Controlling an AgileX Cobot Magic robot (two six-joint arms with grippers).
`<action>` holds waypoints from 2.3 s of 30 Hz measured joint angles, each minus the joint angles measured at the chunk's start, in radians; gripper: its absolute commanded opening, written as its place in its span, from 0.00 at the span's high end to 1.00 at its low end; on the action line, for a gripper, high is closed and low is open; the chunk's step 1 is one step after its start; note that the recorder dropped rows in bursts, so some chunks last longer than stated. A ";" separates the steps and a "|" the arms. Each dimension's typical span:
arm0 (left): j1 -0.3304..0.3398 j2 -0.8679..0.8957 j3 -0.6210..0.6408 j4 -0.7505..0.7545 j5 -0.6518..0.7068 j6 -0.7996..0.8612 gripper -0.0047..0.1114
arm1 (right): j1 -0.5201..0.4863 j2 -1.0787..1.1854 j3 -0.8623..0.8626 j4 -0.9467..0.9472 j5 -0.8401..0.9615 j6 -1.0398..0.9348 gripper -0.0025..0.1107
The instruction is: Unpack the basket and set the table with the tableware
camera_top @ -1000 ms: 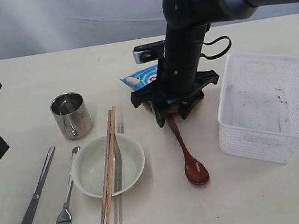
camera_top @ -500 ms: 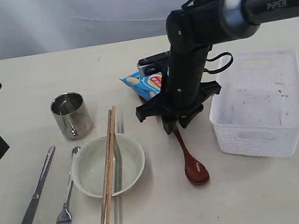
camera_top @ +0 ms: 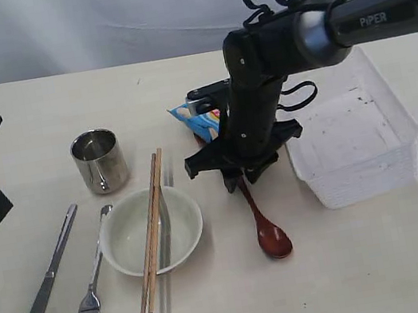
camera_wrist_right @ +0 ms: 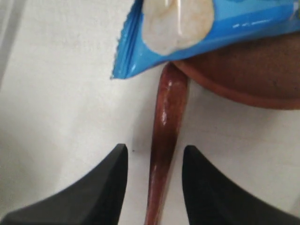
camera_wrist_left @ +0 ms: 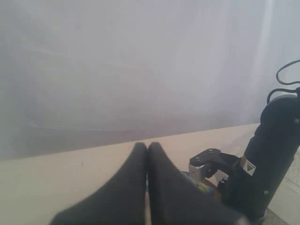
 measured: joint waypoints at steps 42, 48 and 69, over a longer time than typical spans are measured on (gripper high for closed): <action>0.000 0.000 0.000 0.000 0.000 0.000 0.96 | 0.040 0.013 0.000 -0.092 -0.025 0.147 0.66; 0.000 0.000 0.000 0.000 0.000 0.000 0.96 | 0.040 0.027 0.000 -0.092 -0.025 0.171 0.90; 0.000 0.000 0.000 0.000 0.000 0.000 0.96 | 0.101 -0.001 0.000 -0.092 0.054 0.421 0.98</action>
